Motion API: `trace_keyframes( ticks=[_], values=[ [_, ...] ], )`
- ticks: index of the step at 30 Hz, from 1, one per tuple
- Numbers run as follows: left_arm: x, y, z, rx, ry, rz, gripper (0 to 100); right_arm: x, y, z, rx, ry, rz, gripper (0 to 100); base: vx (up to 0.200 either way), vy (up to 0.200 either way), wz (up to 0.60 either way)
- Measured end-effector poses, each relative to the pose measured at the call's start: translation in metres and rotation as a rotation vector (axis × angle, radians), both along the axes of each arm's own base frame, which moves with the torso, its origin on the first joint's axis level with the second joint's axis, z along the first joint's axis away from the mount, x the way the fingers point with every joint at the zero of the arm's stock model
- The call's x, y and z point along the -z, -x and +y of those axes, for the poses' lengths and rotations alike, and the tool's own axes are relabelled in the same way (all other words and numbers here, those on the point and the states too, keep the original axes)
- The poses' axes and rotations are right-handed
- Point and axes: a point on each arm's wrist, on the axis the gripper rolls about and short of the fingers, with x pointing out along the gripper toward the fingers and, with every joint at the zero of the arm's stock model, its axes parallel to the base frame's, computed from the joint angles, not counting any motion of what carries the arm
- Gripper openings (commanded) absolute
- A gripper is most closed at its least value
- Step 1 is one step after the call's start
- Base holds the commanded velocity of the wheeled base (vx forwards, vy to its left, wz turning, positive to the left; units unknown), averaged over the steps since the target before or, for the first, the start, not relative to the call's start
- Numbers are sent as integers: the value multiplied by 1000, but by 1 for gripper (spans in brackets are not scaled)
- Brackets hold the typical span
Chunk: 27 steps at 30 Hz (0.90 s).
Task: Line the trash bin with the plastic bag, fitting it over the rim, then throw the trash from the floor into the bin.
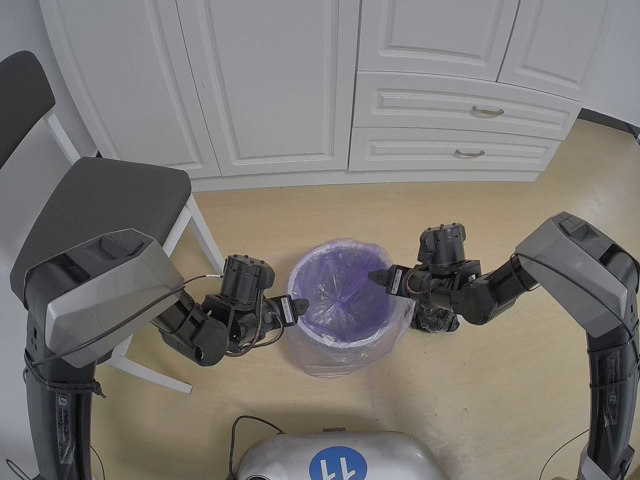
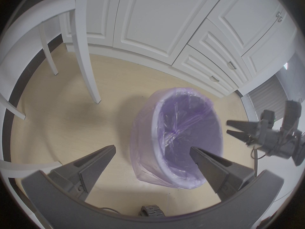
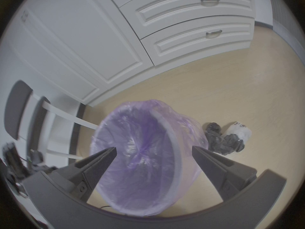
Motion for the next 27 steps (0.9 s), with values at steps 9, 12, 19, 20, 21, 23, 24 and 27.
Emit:
trace_keyframes(
  ticks=[9,12,19,20,21,23,24,27],
  values=[
    [-14,7,4,-12,-2,-21,100,30,-3,9,94,299,-3,100,0,0,0],
    [-16,9,4,-17,-4,-27,100,36,-5,10,108,342,12,100,0,0,0],
    [-19,10,5,-18,-3,-31,100,40,-11,-3,102,412,15,100,0,0,0],
    [-19,10,5,-18,-3,-31,100,41,-11,-8,105,424,18,100,0,0,0],
    [-19,10,5,-19,-4,-31,100,40,-12,-12,107,434,19,100,0,0,0],
    [-19,10,6,-19,-5,-30,100,39,-13,-20,110,453,22,100,0,0,0],
    [-19,10,6,-20,-6,-30,100,38,-13,-22,111,455,23,100,0,0,0],
    [-19,11,6,-20,-6,-31,100,35,-11,-28,116,461,35,100,0,0,0]
  ],
)
